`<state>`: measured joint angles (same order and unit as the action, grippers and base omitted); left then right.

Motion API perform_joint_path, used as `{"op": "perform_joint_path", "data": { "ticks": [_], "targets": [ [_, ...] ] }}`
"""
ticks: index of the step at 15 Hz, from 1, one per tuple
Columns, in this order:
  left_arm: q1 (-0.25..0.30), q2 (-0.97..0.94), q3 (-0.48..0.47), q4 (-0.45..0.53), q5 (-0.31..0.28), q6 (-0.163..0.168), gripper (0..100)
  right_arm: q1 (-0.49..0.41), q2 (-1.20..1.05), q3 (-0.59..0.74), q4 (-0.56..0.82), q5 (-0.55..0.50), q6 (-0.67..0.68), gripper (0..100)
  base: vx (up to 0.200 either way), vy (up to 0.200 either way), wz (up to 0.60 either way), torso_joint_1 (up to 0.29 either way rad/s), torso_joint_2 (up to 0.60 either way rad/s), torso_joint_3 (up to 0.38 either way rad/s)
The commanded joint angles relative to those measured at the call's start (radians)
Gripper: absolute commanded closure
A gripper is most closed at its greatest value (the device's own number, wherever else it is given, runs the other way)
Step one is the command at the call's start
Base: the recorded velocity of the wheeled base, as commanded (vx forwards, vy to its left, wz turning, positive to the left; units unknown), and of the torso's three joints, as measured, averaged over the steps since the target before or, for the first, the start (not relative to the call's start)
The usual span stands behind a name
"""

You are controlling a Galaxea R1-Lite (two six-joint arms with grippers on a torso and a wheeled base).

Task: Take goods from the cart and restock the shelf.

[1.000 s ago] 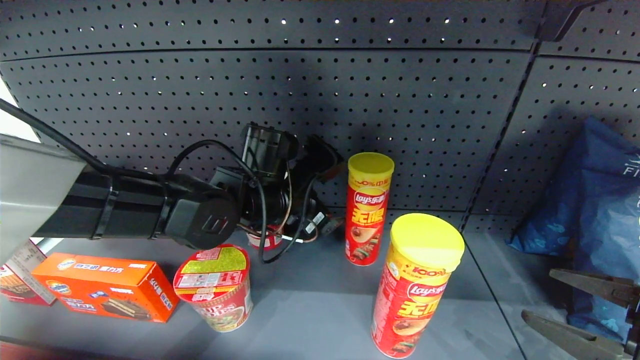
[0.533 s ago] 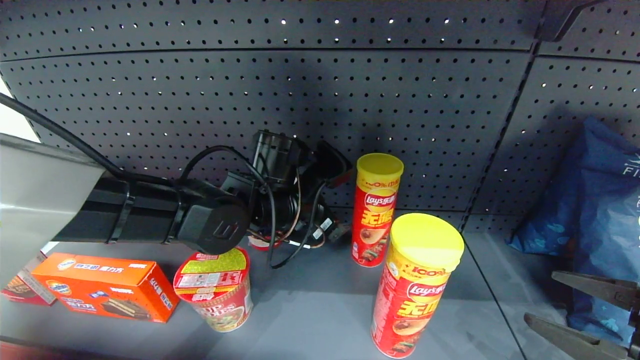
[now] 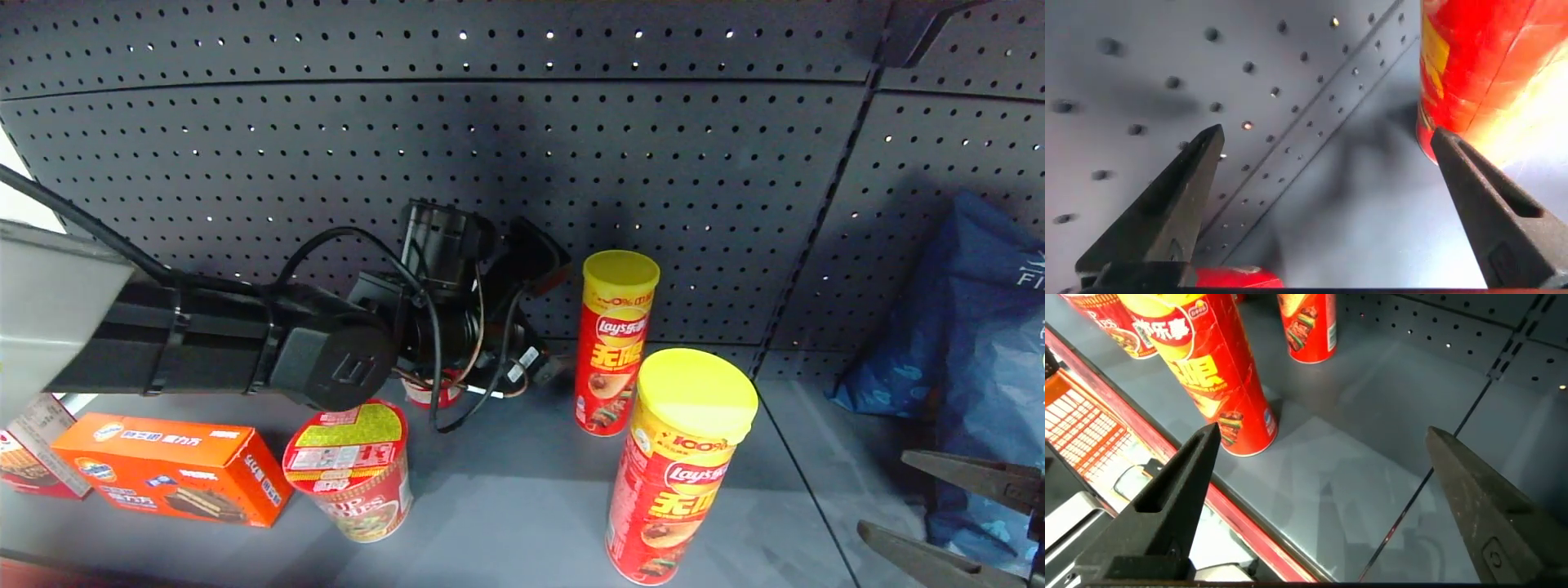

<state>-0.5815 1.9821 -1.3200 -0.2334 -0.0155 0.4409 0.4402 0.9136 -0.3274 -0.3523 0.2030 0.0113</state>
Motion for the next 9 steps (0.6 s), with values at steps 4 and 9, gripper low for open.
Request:
{"op": "perform_joint_path", "data": {
  "ticks": [4, 9],
  "targets": [
    [0.051, -0.187, 0.027, 0.002, 0.000, -0.037, 0, 0.006, 0.117, -0.038, 0.001, -0.099, -0.008, 0, 0.000, 0.000, 0.00, 0.000, 0.00, 0.000],
    [0.109, -0.371, 0.272, -0.092, 0.002, -0.040, 0, 0.086, 0.208, -0.067, 0.018, -0.135, -0.013, 0, 0.000, 0.000, 0.00, 0.000, 0.00, 0.000]
  ]
}}
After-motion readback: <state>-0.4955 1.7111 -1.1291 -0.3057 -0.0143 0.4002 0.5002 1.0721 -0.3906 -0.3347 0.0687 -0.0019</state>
